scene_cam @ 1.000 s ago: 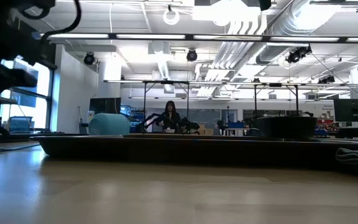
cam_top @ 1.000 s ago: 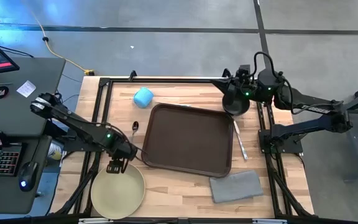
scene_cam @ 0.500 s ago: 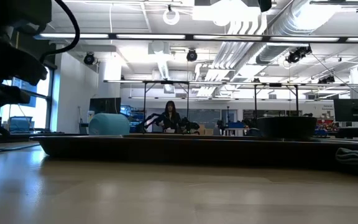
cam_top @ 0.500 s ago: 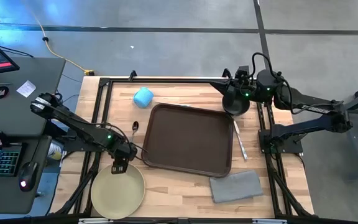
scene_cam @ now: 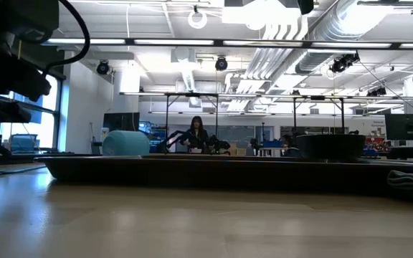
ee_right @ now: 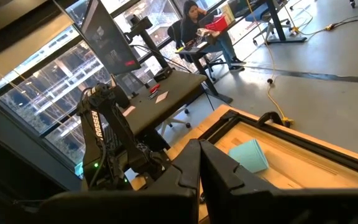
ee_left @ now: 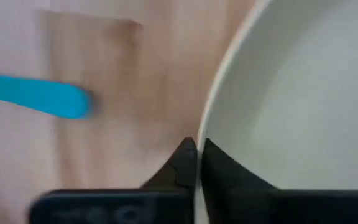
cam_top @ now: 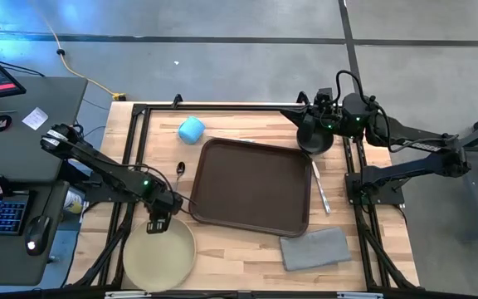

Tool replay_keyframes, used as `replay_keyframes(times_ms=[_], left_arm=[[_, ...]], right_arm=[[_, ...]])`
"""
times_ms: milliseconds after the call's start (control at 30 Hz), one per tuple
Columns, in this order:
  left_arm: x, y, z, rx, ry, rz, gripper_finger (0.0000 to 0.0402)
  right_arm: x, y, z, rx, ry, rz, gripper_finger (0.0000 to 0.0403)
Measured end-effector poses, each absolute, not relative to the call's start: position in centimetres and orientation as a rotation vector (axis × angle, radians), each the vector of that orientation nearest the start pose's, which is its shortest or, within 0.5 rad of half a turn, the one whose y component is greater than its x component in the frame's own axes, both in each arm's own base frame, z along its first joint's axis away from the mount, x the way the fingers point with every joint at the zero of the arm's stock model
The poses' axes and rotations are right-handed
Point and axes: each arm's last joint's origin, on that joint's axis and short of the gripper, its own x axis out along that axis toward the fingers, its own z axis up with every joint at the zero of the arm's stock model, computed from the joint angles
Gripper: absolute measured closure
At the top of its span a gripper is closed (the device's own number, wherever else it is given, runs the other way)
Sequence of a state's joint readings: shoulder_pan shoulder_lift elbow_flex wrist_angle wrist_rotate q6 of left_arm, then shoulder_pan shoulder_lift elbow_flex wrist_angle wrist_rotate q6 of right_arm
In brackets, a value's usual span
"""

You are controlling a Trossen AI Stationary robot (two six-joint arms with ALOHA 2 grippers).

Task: Set up tray
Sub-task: Put the brown plate on top of the dark brown serving tray

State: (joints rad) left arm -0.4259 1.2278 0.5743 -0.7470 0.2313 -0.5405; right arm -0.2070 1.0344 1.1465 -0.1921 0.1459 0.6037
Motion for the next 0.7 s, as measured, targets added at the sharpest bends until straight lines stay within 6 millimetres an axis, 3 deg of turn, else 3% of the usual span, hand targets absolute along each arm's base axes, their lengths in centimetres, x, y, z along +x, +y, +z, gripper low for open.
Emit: replay_keyframes(times_ms=[400, 700], left_arm=[[16.4, -8.6, 16.2, -0.422, 1.529, -0.244, 0.0368], [18.1, -8.9, 19.1, -0.488, 1.458, -0.235, 0.0368]], right_arm=[[21.2, -4.9, 41.0, 0.599, -0.029, -0.366, 0.0402], [21.2, -4.9, 41.0, 0.598, -0.029, -0.366, 0.0402]])
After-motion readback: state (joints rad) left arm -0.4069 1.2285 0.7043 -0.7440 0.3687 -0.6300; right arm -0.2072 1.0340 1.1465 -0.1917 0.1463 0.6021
